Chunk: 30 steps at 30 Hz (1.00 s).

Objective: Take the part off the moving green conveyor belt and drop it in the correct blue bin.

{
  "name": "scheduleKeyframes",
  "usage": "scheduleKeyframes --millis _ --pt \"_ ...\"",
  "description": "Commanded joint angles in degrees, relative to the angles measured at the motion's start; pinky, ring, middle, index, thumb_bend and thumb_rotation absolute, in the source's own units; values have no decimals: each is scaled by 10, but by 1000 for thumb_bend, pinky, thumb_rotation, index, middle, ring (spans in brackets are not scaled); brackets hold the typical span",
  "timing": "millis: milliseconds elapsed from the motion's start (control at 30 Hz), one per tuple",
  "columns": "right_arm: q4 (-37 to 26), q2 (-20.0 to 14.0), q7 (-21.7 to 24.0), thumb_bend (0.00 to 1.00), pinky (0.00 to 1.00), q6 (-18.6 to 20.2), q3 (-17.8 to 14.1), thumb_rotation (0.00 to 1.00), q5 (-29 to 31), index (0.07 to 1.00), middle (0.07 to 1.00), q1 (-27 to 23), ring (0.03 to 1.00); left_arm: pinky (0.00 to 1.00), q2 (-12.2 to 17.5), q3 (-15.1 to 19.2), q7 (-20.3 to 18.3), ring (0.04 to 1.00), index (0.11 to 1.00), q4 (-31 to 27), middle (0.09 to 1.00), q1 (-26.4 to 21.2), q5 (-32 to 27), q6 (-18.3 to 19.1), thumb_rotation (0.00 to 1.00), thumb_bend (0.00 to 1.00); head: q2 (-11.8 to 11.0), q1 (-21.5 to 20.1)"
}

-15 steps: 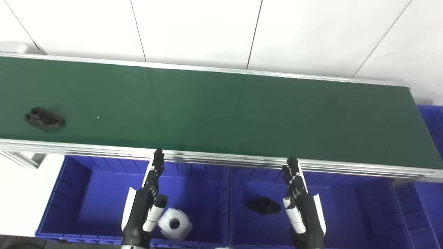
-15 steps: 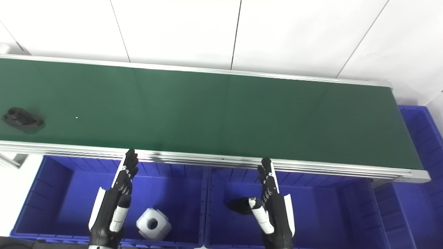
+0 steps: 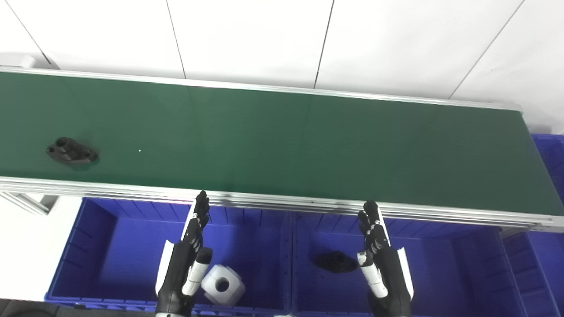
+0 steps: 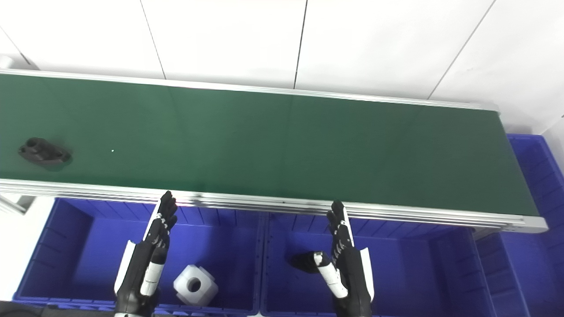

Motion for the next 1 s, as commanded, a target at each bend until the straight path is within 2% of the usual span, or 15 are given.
scheduleKeyframes --millis 0,267,767,967 --pt "-8 1 8 1000 1000 -28 2 790 5 1000 1000 -2 987 1000 0 -3 -3 1000 1000 -13 1000 -3 -4 -6 949 841 0 0" --pt "-3 -1 15 1000 1000 -31 2 795 9 1000 1000 -3 991 1000 1 -3 -6 1000 1000 -9 1000 -4 -5 -4 950 859 0 -1" --pt "-3 0 21 1000 1000 -30 0 786 13 1000 1000 -3 987 1000 -1 -8 -7 1000 1000 -16 1000 -2 -5 -1 945 834 0 -1" --pt "-3 -1 20 1000 1000 -29 -1 784 12 1000 998 -1 985 1000 -3 -9 -8 1000 1000 -15 1000 -2 -7 0 939 840 -4 10"
